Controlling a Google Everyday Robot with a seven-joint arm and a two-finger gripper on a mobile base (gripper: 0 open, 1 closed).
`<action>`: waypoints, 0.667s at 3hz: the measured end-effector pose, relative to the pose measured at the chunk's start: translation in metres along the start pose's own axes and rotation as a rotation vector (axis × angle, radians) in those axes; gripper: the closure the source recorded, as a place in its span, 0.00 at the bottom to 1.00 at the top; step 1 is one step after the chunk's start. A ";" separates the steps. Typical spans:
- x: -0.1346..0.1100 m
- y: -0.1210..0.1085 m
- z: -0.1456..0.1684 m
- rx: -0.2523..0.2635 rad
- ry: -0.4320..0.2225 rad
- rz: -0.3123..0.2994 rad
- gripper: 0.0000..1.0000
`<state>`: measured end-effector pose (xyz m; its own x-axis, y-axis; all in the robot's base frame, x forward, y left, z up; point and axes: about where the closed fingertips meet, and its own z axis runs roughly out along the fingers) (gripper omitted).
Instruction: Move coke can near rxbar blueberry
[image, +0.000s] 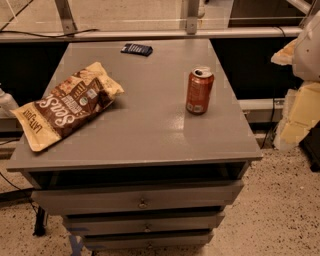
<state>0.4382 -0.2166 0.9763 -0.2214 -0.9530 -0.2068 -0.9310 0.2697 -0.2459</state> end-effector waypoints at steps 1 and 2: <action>-0.001 -0.001 -0.001 0.010 -0.014 -0.003 0.00; 0.001 -0.010 0.017 0.017 -0.082 0.016 0.00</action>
Offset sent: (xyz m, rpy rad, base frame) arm 0.0476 -0.0011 -0.0362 0.2017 -0.0951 -0.0048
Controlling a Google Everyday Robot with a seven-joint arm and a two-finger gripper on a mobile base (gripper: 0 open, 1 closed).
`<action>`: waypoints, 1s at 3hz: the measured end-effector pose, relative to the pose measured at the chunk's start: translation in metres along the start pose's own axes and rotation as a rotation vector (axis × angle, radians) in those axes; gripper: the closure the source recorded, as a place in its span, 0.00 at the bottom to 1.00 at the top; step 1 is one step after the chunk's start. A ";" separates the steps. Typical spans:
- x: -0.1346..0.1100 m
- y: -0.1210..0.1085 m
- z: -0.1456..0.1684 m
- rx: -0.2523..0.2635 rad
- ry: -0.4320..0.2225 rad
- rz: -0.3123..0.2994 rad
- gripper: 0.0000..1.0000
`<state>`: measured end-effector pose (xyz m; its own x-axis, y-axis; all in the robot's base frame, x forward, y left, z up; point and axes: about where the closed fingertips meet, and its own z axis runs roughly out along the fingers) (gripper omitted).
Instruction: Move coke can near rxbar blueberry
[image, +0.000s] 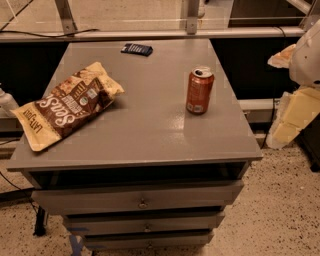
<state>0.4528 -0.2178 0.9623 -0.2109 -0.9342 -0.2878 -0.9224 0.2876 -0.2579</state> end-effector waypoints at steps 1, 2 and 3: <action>-0.002 -0.020 0.029 0.048 -0.103 0.063 0.00; -0.012 -0.051 0.057 0.105 -0.234 0.147 0.00; -0.027 -0.081 0.080 0.138 -0.385 0.236 0.00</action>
Offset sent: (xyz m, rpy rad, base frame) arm 0.1249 0.0115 -0.0471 0.4381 -0.2557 -0.1960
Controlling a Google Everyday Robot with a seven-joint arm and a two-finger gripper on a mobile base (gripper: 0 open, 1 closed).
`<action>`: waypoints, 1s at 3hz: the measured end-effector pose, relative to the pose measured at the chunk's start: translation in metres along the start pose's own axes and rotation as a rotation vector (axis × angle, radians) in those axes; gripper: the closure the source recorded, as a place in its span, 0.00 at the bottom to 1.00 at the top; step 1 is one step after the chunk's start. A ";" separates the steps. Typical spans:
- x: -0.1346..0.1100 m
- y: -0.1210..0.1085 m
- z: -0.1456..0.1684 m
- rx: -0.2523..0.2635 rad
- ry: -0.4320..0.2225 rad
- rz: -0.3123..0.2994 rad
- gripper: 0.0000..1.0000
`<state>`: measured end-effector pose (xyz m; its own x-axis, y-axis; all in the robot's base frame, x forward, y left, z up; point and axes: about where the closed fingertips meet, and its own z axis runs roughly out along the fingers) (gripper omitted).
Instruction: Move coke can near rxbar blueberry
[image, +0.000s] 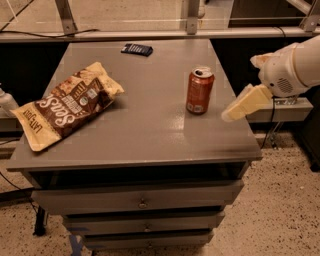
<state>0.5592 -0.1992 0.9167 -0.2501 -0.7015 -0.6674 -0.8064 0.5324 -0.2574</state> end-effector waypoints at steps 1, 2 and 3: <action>-0.007 -0.012 0.031 -0.024 -0.152 0.113 0.00; -0.017 -0.008 0.058 -0.083 -0.277 0.220 0.00; -0.027 0.000 0.080 -0.140 -0.360 0.289 0.00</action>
Offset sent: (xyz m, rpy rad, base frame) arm 0.0577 0.0549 -0.0409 0.5842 0.0494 -0.0361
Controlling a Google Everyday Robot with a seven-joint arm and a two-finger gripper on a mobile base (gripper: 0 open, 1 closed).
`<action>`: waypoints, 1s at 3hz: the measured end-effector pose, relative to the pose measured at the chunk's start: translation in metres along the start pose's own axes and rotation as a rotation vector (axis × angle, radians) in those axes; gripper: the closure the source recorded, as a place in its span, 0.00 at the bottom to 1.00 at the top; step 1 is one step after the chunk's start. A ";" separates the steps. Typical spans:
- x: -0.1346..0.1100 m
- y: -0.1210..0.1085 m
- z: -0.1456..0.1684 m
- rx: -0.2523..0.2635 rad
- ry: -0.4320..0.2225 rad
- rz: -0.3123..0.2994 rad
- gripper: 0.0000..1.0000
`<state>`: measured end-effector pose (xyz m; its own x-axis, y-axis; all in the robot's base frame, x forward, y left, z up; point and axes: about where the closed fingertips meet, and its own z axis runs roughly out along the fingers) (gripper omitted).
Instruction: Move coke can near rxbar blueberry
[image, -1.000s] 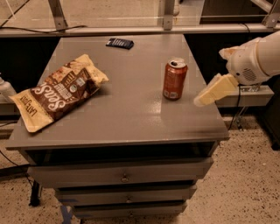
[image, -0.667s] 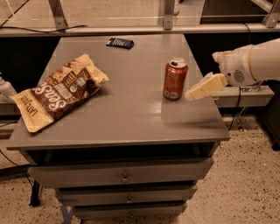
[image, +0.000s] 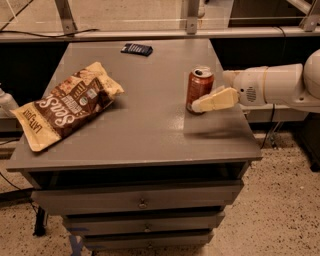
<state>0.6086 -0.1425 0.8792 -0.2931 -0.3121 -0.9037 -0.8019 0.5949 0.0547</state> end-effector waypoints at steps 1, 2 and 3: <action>-0.004 0.007 0.022 -0.058 -0.052 0.027 0.00; -0.013 0.011 0.033 -0.087 -0.088 -0.003 0.18; -0.020 0.008 0.032 -0.083 -0.092 -0.059 0.41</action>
Offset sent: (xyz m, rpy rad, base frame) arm 0.0192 0.0447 0.0034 0.1164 -0.0750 0.1112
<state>0.6253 -0.1077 0.8840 -0.1985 -0.2727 -0.9414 -0.8576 0.5133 0.0321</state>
